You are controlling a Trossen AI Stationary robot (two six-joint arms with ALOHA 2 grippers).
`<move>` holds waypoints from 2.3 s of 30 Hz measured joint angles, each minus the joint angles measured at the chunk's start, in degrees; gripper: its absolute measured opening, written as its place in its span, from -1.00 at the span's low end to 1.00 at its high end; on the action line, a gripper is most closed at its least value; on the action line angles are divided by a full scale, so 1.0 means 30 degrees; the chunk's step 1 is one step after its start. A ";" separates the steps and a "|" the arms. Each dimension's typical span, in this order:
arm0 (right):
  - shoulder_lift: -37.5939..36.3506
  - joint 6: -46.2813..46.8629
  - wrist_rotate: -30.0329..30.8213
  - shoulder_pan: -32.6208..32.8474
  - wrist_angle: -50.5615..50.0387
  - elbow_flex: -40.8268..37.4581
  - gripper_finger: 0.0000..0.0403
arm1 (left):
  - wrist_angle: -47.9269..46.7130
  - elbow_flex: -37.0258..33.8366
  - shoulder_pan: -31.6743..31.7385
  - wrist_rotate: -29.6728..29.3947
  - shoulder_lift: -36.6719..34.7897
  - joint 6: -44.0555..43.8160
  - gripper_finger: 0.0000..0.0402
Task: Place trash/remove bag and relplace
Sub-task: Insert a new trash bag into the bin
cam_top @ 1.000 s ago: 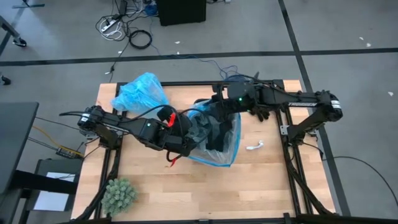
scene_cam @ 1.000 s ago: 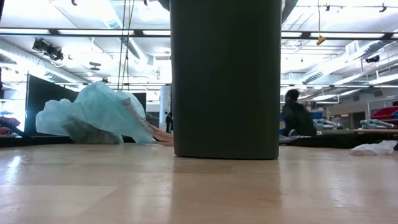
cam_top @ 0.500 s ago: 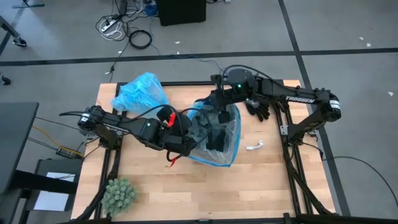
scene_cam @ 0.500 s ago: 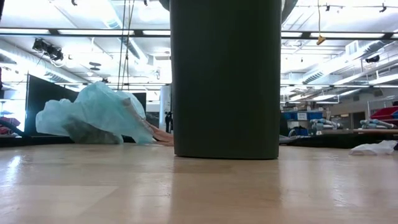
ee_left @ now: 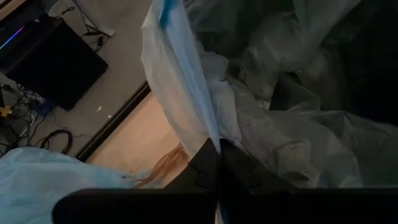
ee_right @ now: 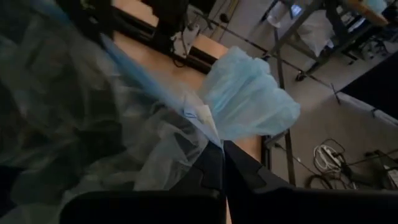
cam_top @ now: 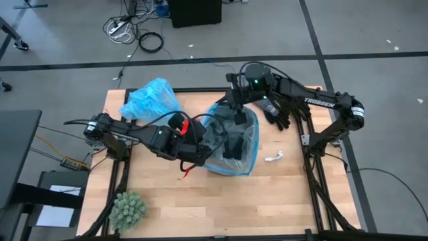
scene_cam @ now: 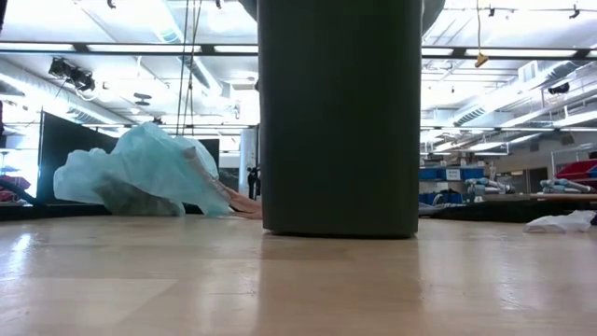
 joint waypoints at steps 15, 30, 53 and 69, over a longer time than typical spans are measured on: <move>0.1522 -0.0790 -0.1050 -0.1466 0.1865 0.0014 -1.00 | -0.0219 0.0007 0.0678 -0.0192 0.0005 -0.0499 -0.92; 0.1108 -0.2806 -0.1493 -0.2607 -0.0551 -0.0008 -1.00 | -0.1151 -0.0007 0.1204 -0.0206 0.0013 -0.0520 -0.92; -0.0135 0.1124 -0.1361 -0.3004 -0.3222 0.0014 -0.93 | 0.0172 -0.0029 0.1480 0.0856 0.2140 -0.0818 -0.92; -0.4519 0.7609 0.1534 -0.4064 -0.7366 0.0006 -0.98 | -0.0015 -0.0029 0.1401 0.0276 0.2681 -0.0894 -0.92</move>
